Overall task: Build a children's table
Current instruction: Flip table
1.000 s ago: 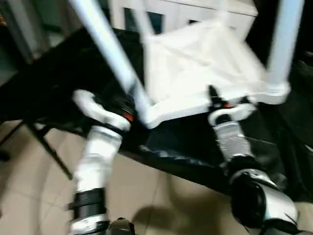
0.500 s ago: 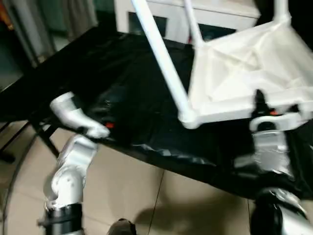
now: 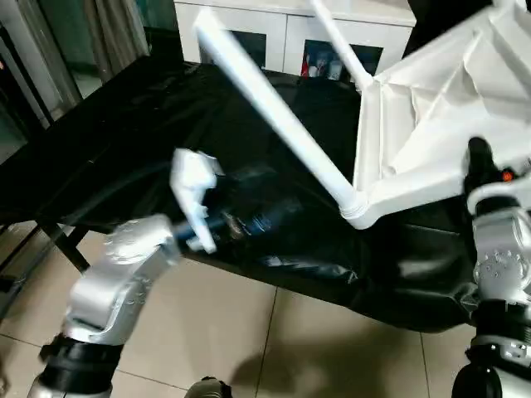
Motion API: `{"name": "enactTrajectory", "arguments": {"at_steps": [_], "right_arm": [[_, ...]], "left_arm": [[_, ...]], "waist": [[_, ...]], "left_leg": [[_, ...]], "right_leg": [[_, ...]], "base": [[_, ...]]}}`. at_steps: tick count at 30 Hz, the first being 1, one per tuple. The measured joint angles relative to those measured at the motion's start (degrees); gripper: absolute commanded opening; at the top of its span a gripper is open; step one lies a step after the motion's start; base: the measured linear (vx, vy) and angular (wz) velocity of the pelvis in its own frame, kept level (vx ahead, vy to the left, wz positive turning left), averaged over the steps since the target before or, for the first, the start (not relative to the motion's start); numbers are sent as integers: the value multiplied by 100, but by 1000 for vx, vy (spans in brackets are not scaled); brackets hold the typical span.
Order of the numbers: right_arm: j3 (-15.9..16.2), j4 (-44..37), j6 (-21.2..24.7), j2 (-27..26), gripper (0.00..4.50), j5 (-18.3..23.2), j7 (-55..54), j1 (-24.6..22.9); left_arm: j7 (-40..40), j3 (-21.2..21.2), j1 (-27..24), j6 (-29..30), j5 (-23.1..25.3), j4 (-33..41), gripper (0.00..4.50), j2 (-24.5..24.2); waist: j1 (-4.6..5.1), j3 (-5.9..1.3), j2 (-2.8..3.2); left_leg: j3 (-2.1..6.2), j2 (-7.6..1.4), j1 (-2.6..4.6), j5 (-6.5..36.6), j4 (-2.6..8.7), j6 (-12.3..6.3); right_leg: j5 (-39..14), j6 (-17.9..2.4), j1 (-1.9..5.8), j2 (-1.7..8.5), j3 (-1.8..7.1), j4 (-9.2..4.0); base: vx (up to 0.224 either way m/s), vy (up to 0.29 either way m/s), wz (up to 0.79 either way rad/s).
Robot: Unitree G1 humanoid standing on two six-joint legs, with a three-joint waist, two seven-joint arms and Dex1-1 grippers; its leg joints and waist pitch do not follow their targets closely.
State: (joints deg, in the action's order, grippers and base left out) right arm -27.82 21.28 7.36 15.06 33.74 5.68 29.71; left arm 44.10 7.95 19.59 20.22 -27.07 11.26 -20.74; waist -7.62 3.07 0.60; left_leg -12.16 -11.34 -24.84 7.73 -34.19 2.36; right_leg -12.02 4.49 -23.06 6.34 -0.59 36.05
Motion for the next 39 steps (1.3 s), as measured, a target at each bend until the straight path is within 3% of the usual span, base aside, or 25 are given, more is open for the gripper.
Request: {"name": "enactTrajectory", "arguments": {"at_steps": [5,18,33,39], "right_arm": [[473,-37,17,84,199,-416,-105,173],[1026,15,21,357,199,-1288,-601,490],[1466,508,2,874,197,-2019,-271,884],[1625,736,-18,883,196,-2221,-157,1084]], "left_arm": [[-345,26,333,-62,374,-221,406,68],[-569,198,360,-91,845,-496,406,179],[-590,203,514,-125,1001,-563,406,299],[-374,351,941,-184,1123,-773,406,256]], "waist": [[45,-19,-31],[-53,-23,-55],[-40,-16,-67],[-42,-16,-67]], "left_leg": [[2,1,25,0,0,0],[8,23,28,0,0,0],[13,22,-14,-2,-14,-3],[14,23,-13,-2,-25,-5]], "right_leg": [[2,1,25,3,-2,2],[2,2,32,13,-1,-5],[26,-34,7,10,-5,-3],[31,-40,8,11,-5,3]], "base": [[0,0,0],[0,0,0],[0,0,0],[0,0,0]]}}
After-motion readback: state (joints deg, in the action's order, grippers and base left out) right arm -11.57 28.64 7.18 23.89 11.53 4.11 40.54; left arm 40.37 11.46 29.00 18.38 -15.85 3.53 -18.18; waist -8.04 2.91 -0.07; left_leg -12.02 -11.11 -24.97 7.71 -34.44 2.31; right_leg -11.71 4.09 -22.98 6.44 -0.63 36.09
